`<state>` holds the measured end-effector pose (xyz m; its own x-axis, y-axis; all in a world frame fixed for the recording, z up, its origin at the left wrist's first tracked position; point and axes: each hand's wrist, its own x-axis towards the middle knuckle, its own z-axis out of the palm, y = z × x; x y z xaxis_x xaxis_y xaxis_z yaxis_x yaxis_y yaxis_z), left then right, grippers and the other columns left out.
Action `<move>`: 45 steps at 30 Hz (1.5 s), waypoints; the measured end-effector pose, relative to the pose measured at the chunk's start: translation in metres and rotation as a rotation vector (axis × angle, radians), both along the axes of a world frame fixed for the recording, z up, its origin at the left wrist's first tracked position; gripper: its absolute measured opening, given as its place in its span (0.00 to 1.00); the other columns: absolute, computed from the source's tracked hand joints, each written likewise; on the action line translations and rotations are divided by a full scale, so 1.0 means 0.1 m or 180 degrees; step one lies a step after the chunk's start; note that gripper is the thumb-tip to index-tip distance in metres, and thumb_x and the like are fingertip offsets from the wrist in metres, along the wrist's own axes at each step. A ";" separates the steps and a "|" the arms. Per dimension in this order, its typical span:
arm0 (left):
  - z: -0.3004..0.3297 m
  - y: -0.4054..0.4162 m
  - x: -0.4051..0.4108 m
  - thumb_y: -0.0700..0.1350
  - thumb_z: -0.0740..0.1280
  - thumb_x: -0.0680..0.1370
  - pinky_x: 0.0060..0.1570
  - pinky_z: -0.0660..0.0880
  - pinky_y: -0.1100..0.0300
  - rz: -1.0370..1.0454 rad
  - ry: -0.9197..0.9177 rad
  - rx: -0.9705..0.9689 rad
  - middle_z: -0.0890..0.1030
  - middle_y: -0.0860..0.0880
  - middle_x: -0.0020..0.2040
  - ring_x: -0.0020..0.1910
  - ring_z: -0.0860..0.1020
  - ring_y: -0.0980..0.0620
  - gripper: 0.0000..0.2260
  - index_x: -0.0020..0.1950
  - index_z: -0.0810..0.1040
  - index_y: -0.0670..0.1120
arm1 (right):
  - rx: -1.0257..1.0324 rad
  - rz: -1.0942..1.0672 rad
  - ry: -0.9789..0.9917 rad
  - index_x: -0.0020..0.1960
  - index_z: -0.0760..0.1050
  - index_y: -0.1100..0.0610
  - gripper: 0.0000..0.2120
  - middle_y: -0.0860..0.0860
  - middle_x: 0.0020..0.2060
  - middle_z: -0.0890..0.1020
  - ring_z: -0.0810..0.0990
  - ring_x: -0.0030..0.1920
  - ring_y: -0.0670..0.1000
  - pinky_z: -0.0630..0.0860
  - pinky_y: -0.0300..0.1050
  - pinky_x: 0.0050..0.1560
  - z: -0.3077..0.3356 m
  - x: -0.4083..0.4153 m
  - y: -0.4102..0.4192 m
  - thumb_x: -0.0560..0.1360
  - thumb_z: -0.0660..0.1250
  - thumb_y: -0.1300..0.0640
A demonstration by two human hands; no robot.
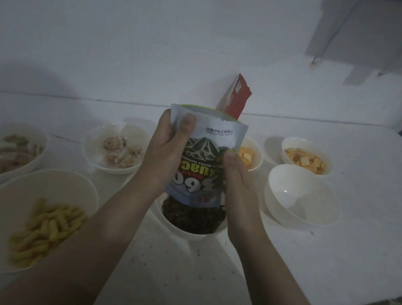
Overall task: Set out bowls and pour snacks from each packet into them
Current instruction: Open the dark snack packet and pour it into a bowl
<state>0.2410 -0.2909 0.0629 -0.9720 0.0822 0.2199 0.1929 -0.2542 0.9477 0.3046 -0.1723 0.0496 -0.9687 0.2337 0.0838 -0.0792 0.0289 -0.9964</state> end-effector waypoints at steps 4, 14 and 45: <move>-0.02 -0.07 -0.04 0.53 0.68 0.74 0.43 0.80 0.57 0.0096 0.0104 -0.0160 0.85 0.50 0.45 0.45 0.84 0.53 0.12 0.52 0.78 0.47 | 0.0070 0.0052 0.0393 0.60 0.78 0.51 0.15 0.46 0.50 0.86 0.84 0.50 0.43 0.81 0.37 0.47 0.19 -0.06 0.06 0.76 0.66 0.47; -0.09 -0.15 -0.06 0.51 0.72 0.72 0.44 0.80 0.55 -0.0052 0.0235 -0.0209 0.85 0.50 0.44 0.45 0.84 0.50 0.10 0.49 0.78 0.48 | -0.0097 -0.0003 0.0448 0.44 0.82 0.51 0.02 0.46 0.37 0.87 0.86 0.40 0.46 0.80 0.36 0.38 0.24 -0.15 0.07 0.74 0.71 0.57; 0.03 0.22 -0.16 0.41 0.64 0.81 0.47 0.78 0.59 -0.0071 -0.0134 0.0330 0.84 0.52 0.51 0.51 0.82 0.55 0.07 0.58 0.77 0.47 | 0.0227 -0.0561 -0.0047 0.51 0.75 0.56 0.12 0.49 0.43 0.85 0.85 0.44 0.49 0.83 0.44 0.41 -0.04 0.10 0.54 0.71 0.75 0.63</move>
<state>0.2250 -0.2688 0.0656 -0.9788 0.0829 0.1874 0.1468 -0.3550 0.9233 0.3147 -0.1187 0.0455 -0.9145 0.3938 0.0923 -0.0520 0.1118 -0.9924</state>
